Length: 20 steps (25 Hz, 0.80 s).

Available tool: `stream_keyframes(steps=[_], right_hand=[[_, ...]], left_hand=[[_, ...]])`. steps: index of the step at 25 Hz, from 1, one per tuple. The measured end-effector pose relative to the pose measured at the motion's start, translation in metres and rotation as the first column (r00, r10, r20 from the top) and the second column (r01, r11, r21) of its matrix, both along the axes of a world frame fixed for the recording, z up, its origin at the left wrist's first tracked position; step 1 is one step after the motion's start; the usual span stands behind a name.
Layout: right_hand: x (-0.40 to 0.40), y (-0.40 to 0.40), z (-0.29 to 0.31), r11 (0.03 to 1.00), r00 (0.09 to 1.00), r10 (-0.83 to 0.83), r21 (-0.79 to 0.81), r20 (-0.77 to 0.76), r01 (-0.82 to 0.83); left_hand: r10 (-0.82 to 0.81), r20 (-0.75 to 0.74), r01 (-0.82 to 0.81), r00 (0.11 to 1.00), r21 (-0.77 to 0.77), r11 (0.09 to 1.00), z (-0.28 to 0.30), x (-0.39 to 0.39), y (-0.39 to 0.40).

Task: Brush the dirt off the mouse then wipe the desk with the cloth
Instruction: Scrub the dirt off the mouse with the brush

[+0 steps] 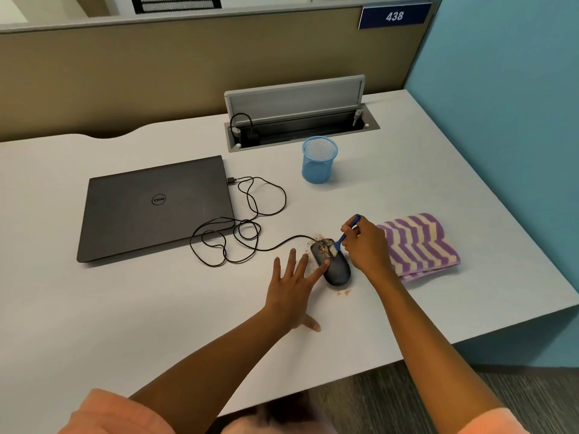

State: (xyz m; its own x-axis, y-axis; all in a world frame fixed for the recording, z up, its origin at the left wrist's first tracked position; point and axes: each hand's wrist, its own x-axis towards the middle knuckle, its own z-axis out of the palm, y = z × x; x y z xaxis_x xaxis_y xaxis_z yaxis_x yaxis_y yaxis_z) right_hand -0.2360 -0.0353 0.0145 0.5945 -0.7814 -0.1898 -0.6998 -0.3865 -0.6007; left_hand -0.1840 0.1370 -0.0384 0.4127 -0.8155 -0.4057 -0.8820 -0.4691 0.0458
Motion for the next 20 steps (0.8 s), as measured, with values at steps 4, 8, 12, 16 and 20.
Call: stream_keyframes(steps=[4,8,12,16,20], right_hand=[[-0.004,0.001,-0.002,0.995,0.989,0.065,-0.072,-0.134,-0.075],[-0.005,0.002,-0.002,0.999,0.997,0.032,-0.023,-0.067,-0.034],[-0.008,0.000,0.000,0.998,0.998,0.052,0.026,-0.039,-0.051],[-0.024,-0.009,-0.003,0.997,0.997,0.049,0.061,-0.063,-0.045],[-0.032,0.002,-0.008,0.988,0.997,0.022,0.152,0.075,-0.033]], left_hand=[[-0.001,0.000,0.001,1.000,0.000,1.000,0.000,0.000,0.000],[-0.001,0.003,0.001,1.000,-0.002,1.000,0.000,0.000,0.000],[0.001,-0.008,-0.001,1.000,-0.002,1.000,0.000,0.000,0.000],[0.003,-0.019,-0.003,1.000,-0.003,1.000,0.001,0.001,0.000],[-0.004,-0.010,0.004,1.000,0.001,1.000,0.002,0.001,0.001]])
